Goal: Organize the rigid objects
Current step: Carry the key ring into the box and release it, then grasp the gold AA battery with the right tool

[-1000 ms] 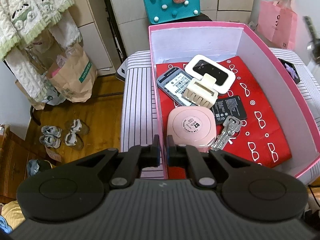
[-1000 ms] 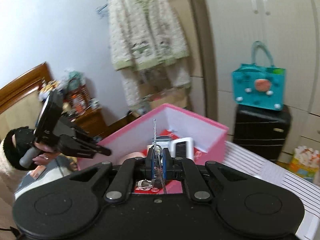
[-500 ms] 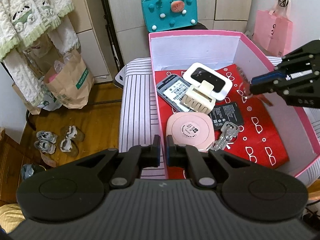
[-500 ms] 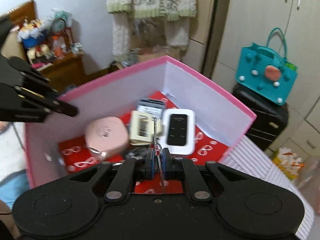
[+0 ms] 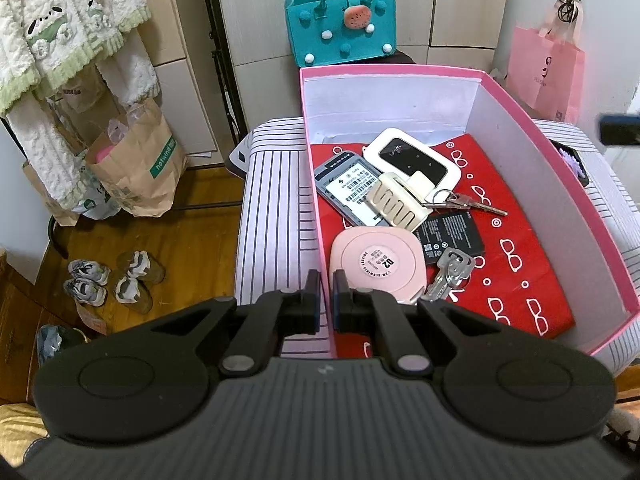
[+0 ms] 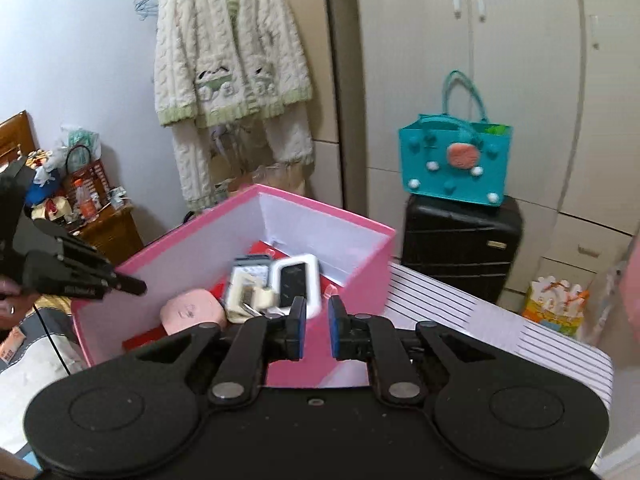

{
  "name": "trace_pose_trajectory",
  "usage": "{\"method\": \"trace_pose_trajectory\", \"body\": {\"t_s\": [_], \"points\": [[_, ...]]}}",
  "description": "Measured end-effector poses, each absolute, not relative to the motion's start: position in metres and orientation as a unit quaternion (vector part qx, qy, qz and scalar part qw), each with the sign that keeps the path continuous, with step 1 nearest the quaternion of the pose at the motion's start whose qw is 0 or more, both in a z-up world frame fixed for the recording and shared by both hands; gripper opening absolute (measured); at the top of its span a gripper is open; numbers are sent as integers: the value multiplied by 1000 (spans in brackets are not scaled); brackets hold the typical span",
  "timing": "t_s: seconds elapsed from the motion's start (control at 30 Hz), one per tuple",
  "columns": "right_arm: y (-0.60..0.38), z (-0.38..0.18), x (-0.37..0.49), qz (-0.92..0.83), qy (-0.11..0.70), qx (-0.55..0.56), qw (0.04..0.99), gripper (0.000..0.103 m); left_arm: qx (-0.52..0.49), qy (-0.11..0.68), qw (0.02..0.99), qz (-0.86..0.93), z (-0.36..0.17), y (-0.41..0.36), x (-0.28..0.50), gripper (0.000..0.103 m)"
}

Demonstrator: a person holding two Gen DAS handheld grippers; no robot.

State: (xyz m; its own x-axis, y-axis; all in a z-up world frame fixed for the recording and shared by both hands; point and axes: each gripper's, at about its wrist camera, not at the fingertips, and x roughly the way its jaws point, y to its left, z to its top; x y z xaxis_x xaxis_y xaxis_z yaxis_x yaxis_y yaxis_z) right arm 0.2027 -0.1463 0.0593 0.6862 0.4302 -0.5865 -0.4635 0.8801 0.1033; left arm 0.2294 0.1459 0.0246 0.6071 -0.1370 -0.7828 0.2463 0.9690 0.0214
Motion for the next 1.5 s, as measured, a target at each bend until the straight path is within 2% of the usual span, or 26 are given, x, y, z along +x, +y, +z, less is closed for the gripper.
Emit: {"method": "trace_pose_trajectory", "body": {"t_s": [0.27, 0.53, 0.87, 0.93, 0.97, 1.0, 1.03, 1.3, 1.5], "points": [[-193, 11, 172, 229, 365, -5, 902, 16, 60, 422, 899, -100, 24, 146, 226, 5], [-200, -33, 168, 222, 404, -33, 887, 17, 57, 425, 898, -97, 24, 145, 228, 5], [-197, -57, 191, 212, 432, -49, 875, 27, 55, 459, 879, -118, 28, 149, 241, 6], [-193, -58, 192, 210, 426, -61, 878, 27, 69, 466, 874, -121, 29, 145, 243, 6], [-190, -57, 193, 205, 425, -70, 879, 22, 74, 469, 872, -121, 30, 144, 244, 6], [-189, -57, 193, 200, 424, -77, 880, 12, 79, 472, 870, -121, 30, 143, 245, 6], [-187, -56, 194, 201, 425, -81, 879, 11, 84, 474, 868, -121, 30, 141, 246, 6], [-178, -36, 186, 213, 410, -84, 883, 11, 113, 482, 861, -120, 32, 135, 247, 7], [-165, 4, 177, 241, 390, -58, 887, 11, 106, 496, 853, -128, 35, 138, 252, 7]]}}
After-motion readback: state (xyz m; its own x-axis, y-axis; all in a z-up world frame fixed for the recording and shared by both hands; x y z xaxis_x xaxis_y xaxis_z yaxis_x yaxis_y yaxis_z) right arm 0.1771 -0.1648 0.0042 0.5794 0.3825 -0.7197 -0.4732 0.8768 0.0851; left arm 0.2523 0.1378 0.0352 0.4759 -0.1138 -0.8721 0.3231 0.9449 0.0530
